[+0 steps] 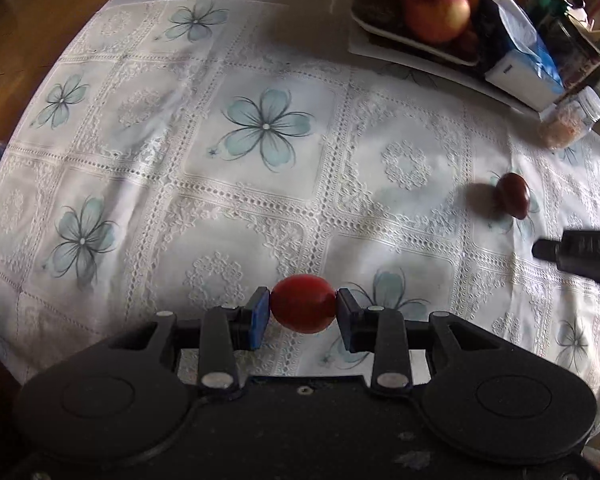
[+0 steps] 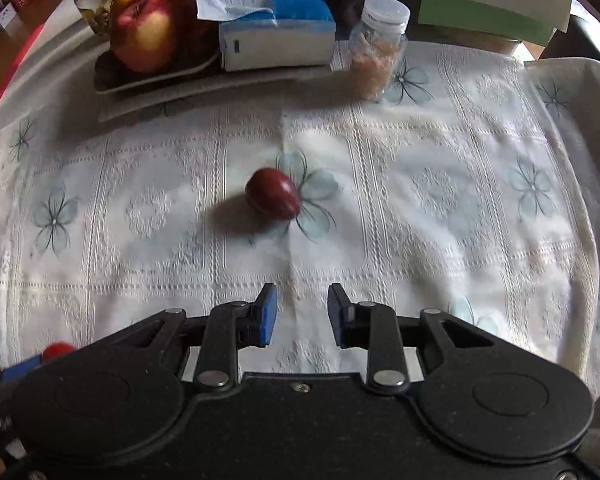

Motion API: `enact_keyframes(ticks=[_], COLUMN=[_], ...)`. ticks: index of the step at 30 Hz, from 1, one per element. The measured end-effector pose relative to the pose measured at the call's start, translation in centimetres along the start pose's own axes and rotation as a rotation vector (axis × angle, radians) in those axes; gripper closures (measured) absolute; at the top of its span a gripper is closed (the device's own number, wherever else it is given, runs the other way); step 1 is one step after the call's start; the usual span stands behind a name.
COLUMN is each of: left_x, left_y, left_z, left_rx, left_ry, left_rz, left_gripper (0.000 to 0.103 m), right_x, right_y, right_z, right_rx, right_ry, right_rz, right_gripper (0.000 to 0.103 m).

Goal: Organize fruits

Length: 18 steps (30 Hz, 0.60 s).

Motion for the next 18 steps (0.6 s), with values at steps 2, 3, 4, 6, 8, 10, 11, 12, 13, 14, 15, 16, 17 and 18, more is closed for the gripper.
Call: enact_keyframes(ticks=[2, 3, 4, 6, 8, 10, 11, 12, 13, 14, 15, 16, 17, 18], left_x=[0.3, 0.5, 0.6, 0.9, 1.1, 1.4, 1.5, 1.5, 1.5, 1.5, 1.4, 1.4, 1.3, 1.2], left_y=[-0.1, -0.2, -0.2, -0.5, -0.9, -1.2, -1.3, -1.5, -1.6, -1.7, -1.7, -1.7, -1.7, -1.6], left_z=[0.1, 0.1, 0.2, 0.4, 0.5, 0.9, 1.0, 1.1, 1.2, 1.3, 1.4, 1.4, 1.3, 1.3], left_rx=[0.000, 0.002, 0.004, 0.001, -0.010, -0.031, -0.041, -0.051, -0.059, -0.062, -0.061, -0.056, -0.049, -0.042], left_ry=[-0.009, -0.010, -0.009, -0.004, -0.011, -0.033, -0.045, -0.054, -0.058, -0.059, -0.054, -0.045, -0.035, -0.026], left_rz=[0.005, 0.007, 0.012, 0.023, 0.034, 0.037, 0.034, 0.028, 0.022, 0.019, 0.017, 0.017, 0.017, 0.017], left_gripper=[0.068, 0.068, 0.068, 0.068, 0.068, 0.068, 0.068, 0.068, 0.068, 0.068, 0.068, 0.068, 0.068, 0.068], right_x=[0.3, 0.5, 0.7, 1.2, 1.7, 2.2, 2.4, 2.6, 2.7, 2.8, 2.9, 3.0, 2.9, 2.8], right_y=[-1.0, -1.4, -1.7, -2.2, -2.6, -2.9, -3.0, -3.1, -3.2, -3.3, -3.4, -3.4, -3.4, -3.4], right_z=[-1.0, -1.5, -1.9, -2.6, -3.3, -4.0, -4.2, -4.4, -4.6, -4.9, -5.2, -5.5, -5.9, -6.3], right_rx=[-0.013, -0.017, -0.020, -0.025, -0.028, -0.023, -0.035, -0.049, -0.064, -0.073, -0.076, -0.076, -0.073, -0.065], right_ry=[0.000, -0.003, -0.010, -0.022, -0.038, -0.050, -0.029, -0.007, 0.015, 0.036, 0.057, 0.072, 0.083, 0.088], right_rz=[-0.007, -0.006, 0.000, 0.010, 0.019, 0.032, 0.040, 0.051, 0.066, 0.082, 0.098, 0.111, 0.116, 0.116], right_gripper=[0.064, 0.064, 0.064, 0.064, 0.064, 0.060, 0.055, 0.054, 0.054, 0.054, 0.054, 0.054, 0.054, 0.054])
Point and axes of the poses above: each gripper's, at about its wrist camera, not at the fingertips, and z roughly against the way its jaws point, x to its left, y to its underside, the point moved 3 cm from there along -z, roughly the way its jaws point, and after that the axes turned 11 degrees about -x, right-handed, at the moved point
